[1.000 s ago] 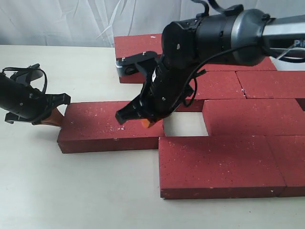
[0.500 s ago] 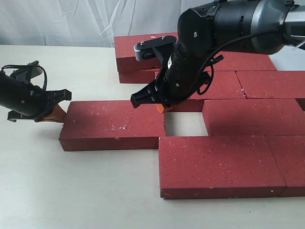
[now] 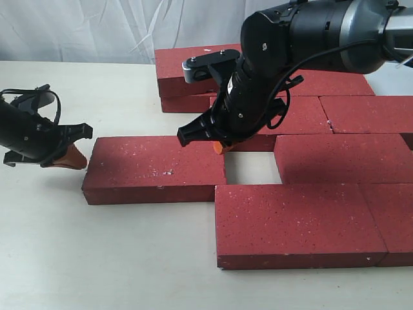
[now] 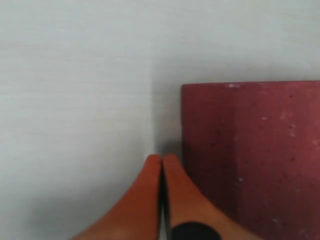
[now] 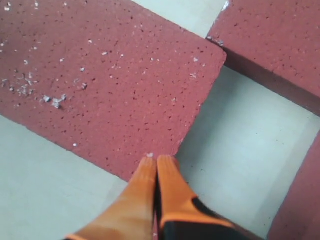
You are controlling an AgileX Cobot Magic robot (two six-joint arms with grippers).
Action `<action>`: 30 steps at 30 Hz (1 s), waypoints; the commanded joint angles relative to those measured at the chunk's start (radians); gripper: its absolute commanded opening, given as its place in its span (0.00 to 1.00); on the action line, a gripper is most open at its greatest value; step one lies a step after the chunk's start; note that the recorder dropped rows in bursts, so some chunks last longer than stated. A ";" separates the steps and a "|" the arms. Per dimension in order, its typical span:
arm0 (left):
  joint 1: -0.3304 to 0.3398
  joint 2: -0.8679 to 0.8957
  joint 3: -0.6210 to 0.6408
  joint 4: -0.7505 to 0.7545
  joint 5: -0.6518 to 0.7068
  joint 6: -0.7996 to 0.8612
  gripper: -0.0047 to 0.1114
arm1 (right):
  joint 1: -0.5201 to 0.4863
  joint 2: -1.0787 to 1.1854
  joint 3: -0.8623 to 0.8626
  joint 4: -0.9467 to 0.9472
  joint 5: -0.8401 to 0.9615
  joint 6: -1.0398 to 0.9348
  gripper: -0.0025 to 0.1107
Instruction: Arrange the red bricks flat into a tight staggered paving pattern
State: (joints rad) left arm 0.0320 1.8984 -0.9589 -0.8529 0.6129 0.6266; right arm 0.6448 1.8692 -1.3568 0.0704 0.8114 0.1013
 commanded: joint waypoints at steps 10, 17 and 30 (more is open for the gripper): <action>-0.070 -0.009 -0.056 0.226 0.040 -0.208 0.04 | -0.005 -0.009 -0.001 -0.013 0.006 0.002 0.01; -0.165 -0.009 -0.056 0.238 0.006 -0.228 0.04 | -0.005 -0.009 -0.001 -0.013 0.006 0.002 0.01; -0.234 -0.001 -0.056 0.182 -0.057 -0.222 0.04 | -0.005 -0.009 -0.001 -0.013 0.006 0.002 0.01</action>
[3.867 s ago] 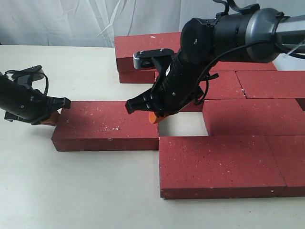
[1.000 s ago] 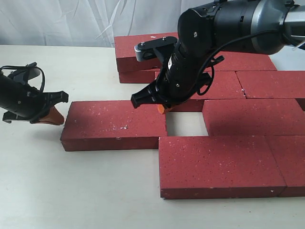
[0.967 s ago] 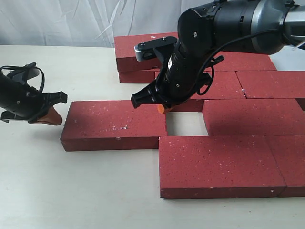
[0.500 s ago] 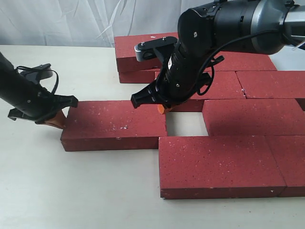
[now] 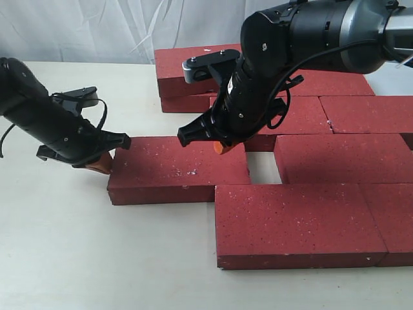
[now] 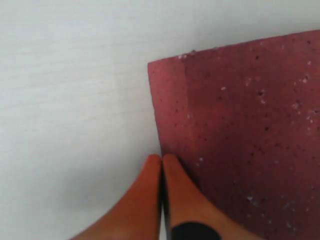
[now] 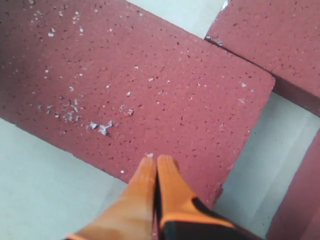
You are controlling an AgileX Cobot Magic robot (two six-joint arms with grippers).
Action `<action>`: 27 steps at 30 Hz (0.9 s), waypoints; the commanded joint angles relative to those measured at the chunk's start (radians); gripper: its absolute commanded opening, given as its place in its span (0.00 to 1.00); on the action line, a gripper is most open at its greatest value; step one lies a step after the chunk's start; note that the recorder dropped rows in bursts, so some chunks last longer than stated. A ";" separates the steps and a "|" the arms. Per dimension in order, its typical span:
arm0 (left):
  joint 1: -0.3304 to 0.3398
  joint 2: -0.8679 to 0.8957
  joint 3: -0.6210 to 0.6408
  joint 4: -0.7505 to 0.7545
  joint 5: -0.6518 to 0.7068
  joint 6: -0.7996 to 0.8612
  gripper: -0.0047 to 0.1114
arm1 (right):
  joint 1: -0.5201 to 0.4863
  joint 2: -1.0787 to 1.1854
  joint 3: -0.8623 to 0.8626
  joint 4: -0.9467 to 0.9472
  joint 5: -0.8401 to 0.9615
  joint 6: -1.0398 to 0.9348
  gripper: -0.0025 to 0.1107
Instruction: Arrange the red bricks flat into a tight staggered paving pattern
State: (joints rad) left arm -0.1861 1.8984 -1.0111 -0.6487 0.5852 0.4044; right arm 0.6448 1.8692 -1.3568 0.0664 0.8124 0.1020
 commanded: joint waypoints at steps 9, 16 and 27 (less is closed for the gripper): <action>-0.018 -0.001 -0.003 -0.125 -0.038 0.090 0.04 | -0.005 -0.009 -0.001 -0.009 0.005 0.003 0.01; -0.016 -0.001 -0.003 -0.121 -0.015 0.129 0.04 | -0.005 -0.009 -0.001 -0.009 0.005 0.003 0.01; -0.016 -0.001 -0.003 -0.093 -0.026 0.088 0.04 | -0.005 -0.009 -0.001 -0.009 0.002 0.003 0.01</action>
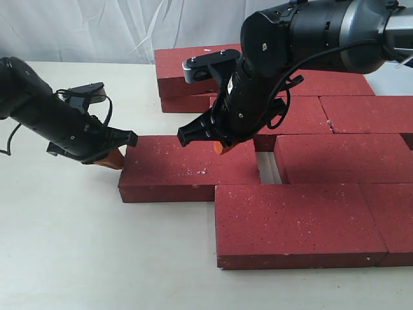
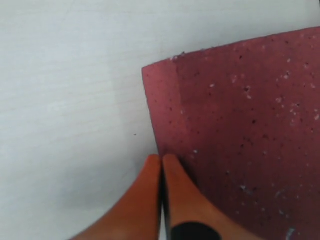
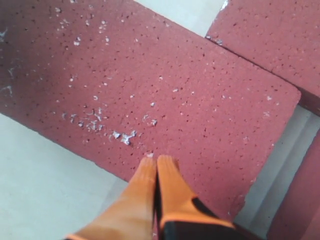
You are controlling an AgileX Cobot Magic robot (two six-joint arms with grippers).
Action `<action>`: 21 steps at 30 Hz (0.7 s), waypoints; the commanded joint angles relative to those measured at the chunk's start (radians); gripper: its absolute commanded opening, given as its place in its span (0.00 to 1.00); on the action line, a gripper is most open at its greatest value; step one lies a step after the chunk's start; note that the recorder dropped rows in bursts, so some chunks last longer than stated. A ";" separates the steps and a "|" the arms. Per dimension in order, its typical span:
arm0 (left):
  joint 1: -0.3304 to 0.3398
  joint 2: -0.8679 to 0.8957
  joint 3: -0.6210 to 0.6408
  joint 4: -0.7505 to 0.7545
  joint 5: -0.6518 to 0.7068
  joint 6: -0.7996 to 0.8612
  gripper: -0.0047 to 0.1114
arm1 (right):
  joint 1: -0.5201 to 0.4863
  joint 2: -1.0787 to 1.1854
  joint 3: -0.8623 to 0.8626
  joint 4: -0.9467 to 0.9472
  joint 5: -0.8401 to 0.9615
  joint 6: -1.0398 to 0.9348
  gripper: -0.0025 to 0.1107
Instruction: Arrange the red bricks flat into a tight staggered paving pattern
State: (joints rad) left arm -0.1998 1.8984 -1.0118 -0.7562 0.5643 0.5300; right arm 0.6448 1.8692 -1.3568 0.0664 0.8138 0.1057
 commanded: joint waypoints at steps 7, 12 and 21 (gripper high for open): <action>-0.002 -0.001 -0.025 0.281 -0.034 -0.357 0.04 | -0.005 -0.009 -0.001 -0.009 0.001 0.000 0.01; -0.010 -0.014 -0.027 0.314 -0.023 -0.414 0.04 | -0.005 -0.009 -0.001 -0.009 -0.003 0.000 0.01; -0.102 -0.093 -0.064 0.545 0.049 -0.597 0.04 | -0.005 -0.009 -0.001 -0.009 -0.005 0.000 0.01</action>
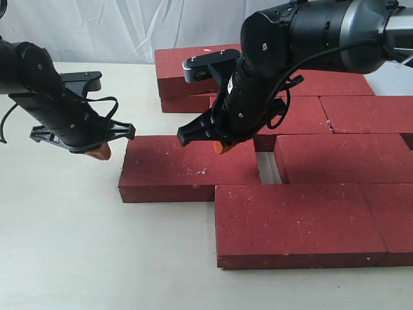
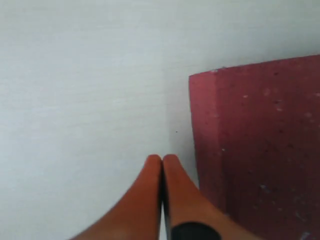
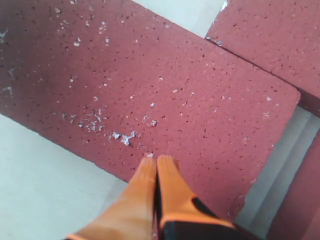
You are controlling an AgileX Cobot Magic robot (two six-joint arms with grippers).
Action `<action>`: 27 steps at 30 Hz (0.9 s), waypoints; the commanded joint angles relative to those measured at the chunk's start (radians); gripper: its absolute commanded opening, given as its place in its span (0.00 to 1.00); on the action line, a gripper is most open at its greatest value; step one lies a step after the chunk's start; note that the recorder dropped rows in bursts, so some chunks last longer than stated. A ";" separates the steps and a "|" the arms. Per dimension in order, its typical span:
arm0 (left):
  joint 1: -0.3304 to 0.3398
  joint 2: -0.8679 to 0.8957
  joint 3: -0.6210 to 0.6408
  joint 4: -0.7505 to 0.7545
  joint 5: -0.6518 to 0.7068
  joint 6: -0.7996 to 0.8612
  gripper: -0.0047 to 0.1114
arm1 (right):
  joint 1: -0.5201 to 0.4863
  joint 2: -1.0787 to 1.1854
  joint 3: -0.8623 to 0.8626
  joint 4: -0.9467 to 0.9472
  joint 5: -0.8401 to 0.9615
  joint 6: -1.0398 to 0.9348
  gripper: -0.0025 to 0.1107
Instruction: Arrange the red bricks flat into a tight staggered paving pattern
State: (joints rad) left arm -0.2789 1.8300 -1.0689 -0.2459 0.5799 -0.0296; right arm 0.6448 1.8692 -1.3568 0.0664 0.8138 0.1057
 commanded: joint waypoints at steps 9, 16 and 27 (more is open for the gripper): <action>-0.023 0.066 -0.007 -0.113 0.041 0.024 0.04 | -0.005 -0.009 -0.001 -0.006 -0.003 0.000 0.01; -0.023 0.068 -0.007 -0.295 0.035 0.189 0.04 | -0.005 -0.009 -0.001 -0.006 -0.012 0.000 0.01; -0.102 0.068 -0.007 -0.307 -0.030 0.189 0.04 | -0.005 -0.009 -0.001 0.003 -0.012 0.002 0.01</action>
State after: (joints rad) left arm -0.3679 1.8967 -1.0739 -0.5253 0.5729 0.1573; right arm 0.6448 1.8692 -1.3568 0.0700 0.8103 0.1057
